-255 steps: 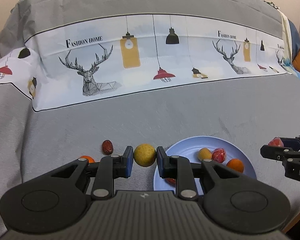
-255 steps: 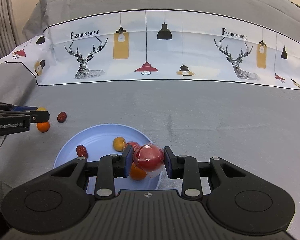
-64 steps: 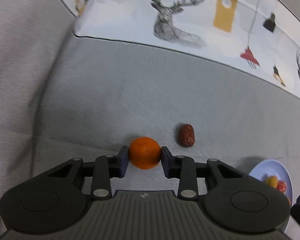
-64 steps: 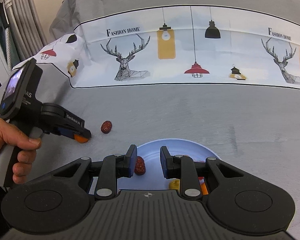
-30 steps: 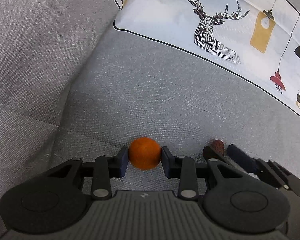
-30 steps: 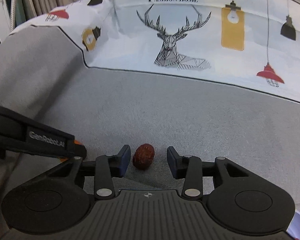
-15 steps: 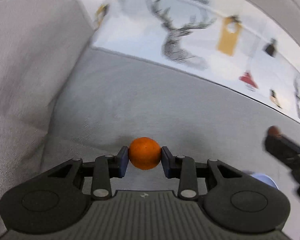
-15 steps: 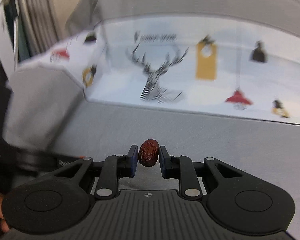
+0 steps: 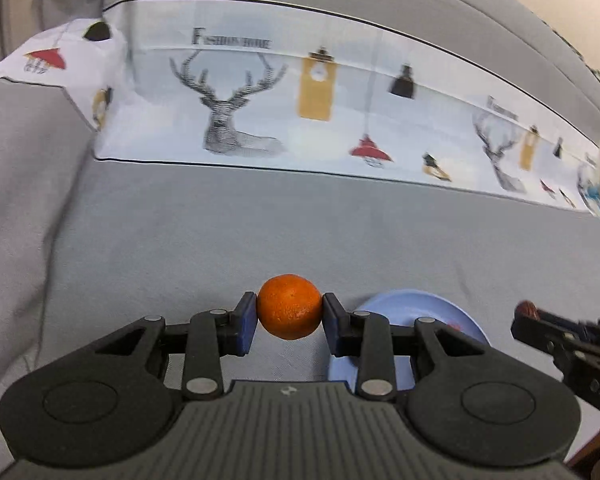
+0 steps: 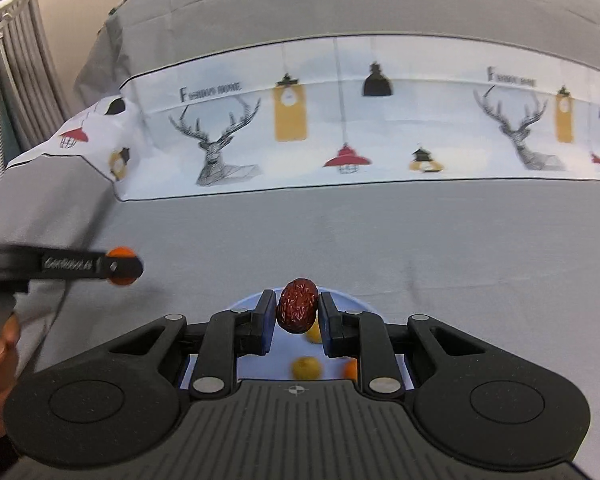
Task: Organize fruits
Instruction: 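Carry the mandarin and red date over the blue plate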
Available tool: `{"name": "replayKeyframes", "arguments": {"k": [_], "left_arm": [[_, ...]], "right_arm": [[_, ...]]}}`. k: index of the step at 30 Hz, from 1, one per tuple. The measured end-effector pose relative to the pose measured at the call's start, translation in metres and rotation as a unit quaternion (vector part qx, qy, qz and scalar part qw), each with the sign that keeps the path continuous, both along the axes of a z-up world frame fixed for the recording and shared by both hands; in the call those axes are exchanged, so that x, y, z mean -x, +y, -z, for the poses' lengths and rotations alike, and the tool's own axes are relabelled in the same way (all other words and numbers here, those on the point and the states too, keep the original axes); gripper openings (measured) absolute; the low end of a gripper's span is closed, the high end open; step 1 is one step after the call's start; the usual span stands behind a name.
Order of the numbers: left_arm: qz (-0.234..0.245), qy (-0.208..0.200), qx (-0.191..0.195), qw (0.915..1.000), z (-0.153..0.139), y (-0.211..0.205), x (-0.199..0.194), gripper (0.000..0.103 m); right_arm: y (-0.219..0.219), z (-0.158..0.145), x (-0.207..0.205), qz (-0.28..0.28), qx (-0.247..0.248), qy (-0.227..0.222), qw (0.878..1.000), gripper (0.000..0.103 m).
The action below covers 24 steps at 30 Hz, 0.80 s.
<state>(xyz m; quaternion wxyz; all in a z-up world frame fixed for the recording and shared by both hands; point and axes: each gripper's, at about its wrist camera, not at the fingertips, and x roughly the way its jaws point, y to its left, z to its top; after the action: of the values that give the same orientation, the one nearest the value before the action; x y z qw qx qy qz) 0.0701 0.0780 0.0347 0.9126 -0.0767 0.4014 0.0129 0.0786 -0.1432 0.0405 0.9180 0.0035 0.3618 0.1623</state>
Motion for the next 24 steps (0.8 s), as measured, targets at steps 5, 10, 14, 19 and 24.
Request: {"name": "replayKeyframes", "arguments": {"k": [5, 10, 14, 19, 24], "left_arm": [[0.021, 0.002, -0.021, 0.9996, 0.005, -0.012, -0.003, 0.038], [0.003, 0.024, 0.004, 0.9997, 0.014, -0.002, -0.014, 0.038], [-0.002, 0.036, 0.009, 0.9993, 0.019, 0.0, -0.02, 0.038], [0.006, 0.037, 0.003, 0.9993, 0.021, -0.002, -0.023, 0.038], [0.006, 0.035, 0.01, 0.9993, 0.022, -0.002, -0.024, 0.038]], "right_arm": [[-0.02, 0.006, 0.01, 0.007, 0.034, -0.003, 0.999, 0.024], [-0.034, 0.01, 0.014, 0.012, 0.048, -0.007, 0.999, 0.024], [-0.039, 0.013, 0.01, 0.017, 0.047, -0.004, 0.999, 0.024], [-0.035, 0.017, 0.003, 0.013, 0.047, 0.0, 0.999, 0.024], [-0.029, 0.019, -0.002, 0.004, 0.047, 0.0, 0.999, 0.024]]}}
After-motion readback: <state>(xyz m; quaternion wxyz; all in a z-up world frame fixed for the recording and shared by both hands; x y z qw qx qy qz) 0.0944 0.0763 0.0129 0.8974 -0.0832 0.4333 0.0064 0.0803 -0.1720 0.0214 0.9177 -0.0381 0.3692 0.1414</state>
